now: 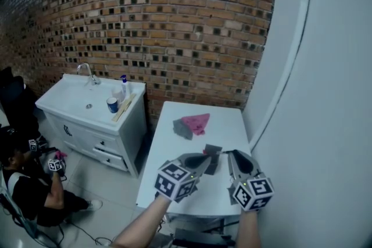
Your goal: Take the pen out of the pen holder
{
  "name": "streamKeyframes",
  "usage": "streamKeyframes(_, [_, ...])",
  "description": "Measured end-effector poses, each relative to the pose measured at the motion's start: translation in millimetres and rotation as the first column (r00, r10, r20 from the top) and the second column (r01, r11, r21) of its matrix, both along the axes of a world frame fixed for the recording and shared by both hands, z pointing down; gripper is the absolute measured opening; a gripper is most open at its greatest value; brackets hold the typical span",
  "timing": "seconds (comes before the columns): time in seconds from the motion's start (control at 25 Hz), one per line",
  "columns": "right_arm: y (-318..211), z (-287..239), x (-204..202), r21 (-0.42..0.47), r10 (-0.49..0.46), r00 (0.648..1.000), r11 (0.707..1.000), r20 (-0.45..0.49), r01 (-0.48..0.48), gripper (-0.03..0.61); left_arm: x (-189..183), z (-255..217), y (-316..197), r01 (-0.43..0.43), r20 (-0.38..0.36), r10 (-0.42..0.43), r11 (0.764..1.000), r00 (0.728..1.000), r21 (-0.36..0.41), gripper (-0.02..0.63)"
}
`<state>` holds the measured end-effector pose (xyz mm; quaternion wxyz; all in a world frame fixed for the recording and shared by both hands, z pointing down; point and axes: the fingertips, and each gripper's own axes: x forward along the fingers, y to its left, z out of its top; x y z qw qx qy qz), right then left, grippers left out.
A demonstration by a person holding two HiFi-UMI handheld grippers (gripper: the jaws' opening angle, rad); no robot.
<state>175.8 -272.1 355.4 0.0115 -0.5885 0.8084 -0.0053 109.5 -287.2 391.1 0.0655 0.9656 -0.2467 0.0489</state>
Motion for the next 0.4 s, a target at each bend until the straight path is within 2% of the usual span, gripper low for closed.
streamKeyframes(0.4, [-1.0,1.1,-0.4,0.001,-0.006,1.000,1.000,0.001,0.006,0.054,-1.1,0.5,-0.8,0.004,-0.005,-0.004,1.000,1.000,-0.002,0.008])
